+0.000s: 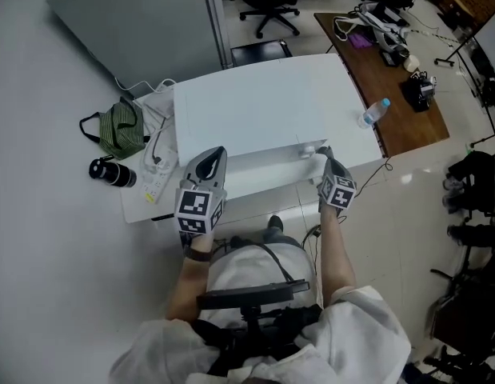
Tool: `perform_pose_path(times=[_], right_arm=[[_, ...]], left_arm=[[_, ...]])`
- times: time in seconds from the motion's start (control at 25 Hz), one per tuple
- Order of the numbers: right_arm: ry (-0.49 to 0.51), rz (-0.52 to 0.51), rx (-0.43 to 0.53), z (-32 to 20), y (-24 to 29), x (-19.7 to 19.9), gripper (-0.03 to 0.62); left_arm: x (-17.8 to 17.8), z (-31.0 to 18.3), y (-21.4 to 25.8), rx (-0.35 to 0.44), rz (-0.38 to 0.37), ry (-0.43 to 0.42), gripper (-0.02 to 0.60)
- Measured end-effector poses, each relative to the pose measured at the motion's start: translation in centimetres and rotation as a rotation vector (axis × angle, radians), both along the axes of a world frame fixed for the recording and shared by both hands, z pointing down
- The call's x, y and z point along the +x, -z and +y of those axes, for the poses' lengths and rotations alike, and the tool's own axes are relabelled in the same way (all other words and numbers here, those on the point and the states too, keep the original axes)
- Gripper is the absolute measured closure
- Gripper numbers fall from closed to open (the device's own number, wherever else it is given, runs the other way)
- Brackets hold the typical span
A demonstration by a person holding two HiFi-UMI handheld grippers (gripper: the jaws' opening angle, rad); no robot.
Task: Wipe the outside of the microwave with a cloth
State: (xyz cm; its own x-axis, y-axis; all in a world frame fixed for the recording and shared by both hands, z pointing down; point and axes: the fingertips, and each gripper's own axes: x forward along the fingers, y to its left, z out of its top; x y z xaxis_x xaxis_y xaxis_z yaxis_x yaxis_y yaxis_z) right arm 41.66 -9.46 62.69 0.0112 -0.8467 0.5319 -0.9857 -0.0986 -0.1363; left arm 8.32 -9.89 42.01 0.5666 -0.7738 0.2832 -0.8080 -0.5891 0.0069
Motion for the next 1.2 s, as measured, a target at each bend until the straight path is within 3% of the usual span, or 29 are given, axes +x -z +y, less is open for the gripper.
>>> perform_pose_path(times=[0.12, 0.32, 0.52, 0.76, 0.92, 1.04, 1.2], right_arm=[[0.043, -0.007, -0.005, -0.3, -0.4, -1.4, 0.588], [0.242, -0.02, 0.002, -0.9, -0.4, -10.7, 0.588], [0.505, -0.035, -0.023, -1.2, -1.5, -23.6, 0.588], [0.913, -0.05, -0.065, 1.8, -2.0, -42.5, 0.588], [1.104, -0.068, -0.069, 4.2, -2.4, -51.4, 0.588], [1.103, -0.121, -0.11, 4.6, -3.5, -53.0, 0.588], [0.962, -0.169, -0.159, 3.0, -6.4, -48.8, 0.588]], left_arm=[[0.1, 0.0, -0.3, -0.005, -0.007, 0.0, 0.558], [-2.3, -0.1, -0.3, -0.003, -0.002, 0.053, 0.558], [-6.9, 0.7, -0.9, -0.009, 0.016, 0.137, 0.558], [-12.7, 3.0, -1.4, -0.017, 0.035, 0.243, 0.558], [-16.5, 4.3, -1.4, -0.018, 0.035, 0.315, 0.558], [-18.0, 5.1, -1.4, -0.021, 0.029, 0.345, 0.558], [-18.3, 5.4, -1.7, -0.036, 0.026, 0.355, 0.558]])
